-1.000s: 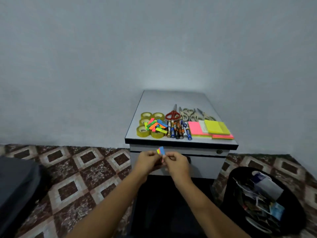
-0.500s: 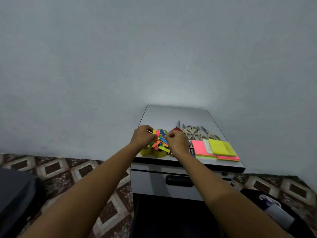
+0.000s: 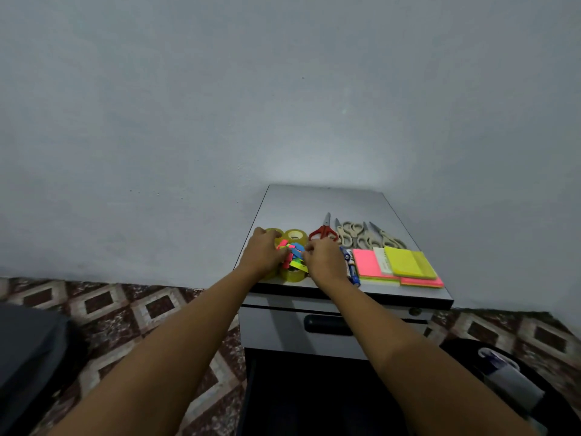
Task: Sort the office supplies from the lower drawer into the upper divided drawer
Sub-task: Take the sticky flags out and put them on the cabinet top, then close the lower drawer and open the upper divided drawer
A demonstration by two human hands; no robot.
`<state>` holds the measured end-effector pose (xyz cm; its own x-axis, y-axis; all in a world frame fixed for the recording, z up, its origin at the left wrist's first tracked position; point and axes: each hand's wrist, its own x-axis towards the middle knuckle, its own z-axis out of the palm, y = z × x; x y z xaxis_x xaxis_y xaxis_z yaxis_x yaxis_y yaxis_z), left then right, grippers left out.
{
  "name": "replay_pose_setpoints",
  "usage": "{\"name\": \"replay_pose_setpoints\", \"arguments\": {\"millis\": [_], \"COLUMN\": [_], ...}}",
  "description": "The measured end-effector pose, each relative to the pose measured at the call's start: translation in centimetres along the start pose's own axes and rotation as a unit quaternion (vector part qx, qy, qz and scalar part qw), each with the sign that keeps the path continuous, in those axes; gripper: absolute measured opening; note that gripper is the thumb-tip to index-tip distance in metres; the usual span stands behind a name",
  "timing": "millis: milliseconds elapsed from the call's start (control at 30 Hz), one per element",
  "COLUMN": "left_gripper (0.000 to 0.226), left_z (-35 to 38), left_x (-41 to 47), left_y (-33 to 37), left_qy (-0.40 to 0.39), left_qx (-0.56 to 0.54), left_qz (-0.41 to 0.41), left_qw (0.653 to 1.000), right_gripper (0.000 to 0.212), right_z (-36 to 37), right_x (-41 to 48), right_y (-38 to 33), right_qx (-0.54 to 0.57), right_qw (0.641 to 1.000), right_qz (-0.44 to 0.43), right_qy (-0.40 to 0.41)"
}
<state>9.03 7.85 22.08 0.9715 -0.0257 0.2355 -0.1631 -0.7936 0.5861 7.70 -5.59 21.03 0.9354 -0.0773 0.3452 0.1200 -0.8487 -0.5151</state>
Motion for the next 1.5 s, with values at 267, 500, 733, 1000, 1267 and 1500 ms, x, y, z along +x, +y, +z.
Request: {"name": "replay_pose_setpoints", "arguments": {"millis": [267, 500, 733, 1000, 1267, 1500], "left_gripper": [0.025, 0.022, 0.043, 0.042, 0.040, 0.040], "left_z": [0.0, 6.8, 12.4, 12.7, 13.1, 13.8], "left_x": [-5.3, -18.5, -27.2, -26.6, -25.5, -23.0], "left_y": [0.6, -3.2, -10.3, -11.4, -11.3, -10.6], "left_qy": [0.071, -0.075, -0.431, -0.456, -0.396, -0.372], "left_qx": [-0.092, -0.080, 0.101, 0.156, 0.188, 0.202], "left_qz": [0.086, 0.093, 0.051, 0.116, 0.137, 0.129], "left_qw": [0.989, 0.990, 0.895, 0.868, 0.888, 0.897], "right_gripper": [0.024, 0.031, 0.049, 0.027, 0.029, 0.035], "right_z": [-2.8, -0.7, 1.8, 2.7, 3.6, 4.8], "right_x": [-5.4, -18.9, -28.5, -29.9, -28.4, -26.1], "right_y": [1.3, 8.5, 15.0, 16.8, 17.0, 18.0], "right_qx": [0.134, 0.093, -0.081, -0.110, -0.095, -0.115], "right_qw": [0.990, 0.983, 0.882, 0.915, 0.935, 0.943], "right_qz": [-0.027, 0.007, 0.015, -0.004, 0.007, 0.013], "right_qy": [0.020, -0.160, -0.464, -0.388, -0.342, -0.311]}}
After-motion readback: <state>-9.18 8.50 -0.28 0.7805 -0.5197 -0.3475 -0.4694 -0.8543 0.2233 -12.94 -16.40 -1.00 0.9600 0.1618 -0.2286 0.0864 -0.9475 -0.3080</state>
